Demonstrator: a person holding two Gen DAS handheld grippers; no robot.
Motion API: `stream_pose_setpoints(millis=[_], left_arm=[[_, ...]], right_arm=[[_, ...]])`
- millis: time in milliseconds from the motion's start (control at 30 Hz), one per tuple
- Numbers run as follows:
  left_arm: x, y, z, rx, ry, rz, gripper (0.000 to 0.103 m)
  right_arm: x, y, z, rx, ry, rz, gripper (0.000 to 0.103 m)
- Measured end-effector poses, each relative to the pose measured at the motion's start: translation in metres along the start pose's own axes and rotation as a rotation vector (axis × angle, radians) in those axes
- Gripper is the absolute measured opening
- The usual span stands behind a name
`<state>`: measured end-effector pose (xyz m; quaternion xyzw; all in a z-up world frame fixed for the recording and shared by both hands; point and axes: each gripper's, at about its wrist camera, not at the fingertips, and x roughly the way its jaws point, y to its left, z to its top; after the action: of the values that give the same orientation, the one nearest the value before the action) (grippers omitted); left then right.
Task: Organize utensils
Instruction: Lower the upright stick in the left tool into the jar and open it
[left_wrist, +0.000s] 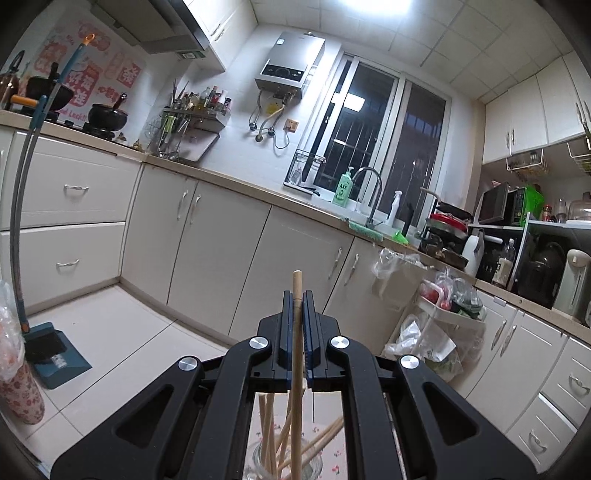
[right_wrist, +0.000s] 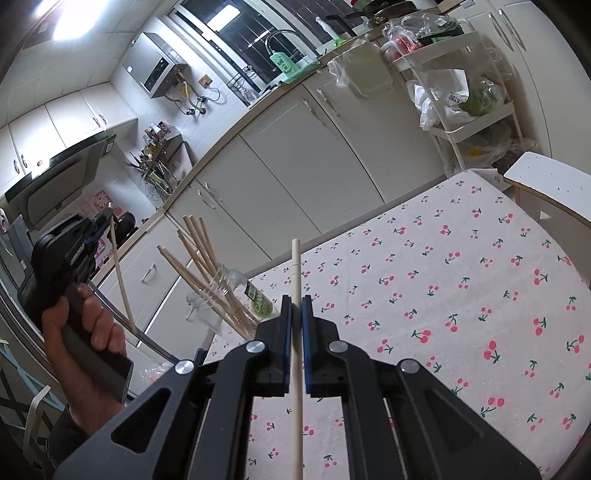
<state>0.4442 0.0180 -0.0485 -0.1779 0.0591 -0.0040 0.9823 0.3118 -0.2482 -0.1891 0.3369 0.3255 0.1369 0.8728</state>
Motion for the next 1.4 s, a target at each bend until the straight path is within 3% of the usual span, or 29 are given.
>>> stream_pose_setpoints(millis=[667,1400], left_arm=[[0.044,0.009,-0.014,-0.093,-0.121,0.04,0.005],[0.046,0.007,-0.047,0.01,-0.171,0.085,0.005]], right_arm=[[0.011,-0.017,-0.009,0.054,0.033,0.012,0.006],[0.021,-0.022,-0.014,0.072,0.056,0.005,0.006]])
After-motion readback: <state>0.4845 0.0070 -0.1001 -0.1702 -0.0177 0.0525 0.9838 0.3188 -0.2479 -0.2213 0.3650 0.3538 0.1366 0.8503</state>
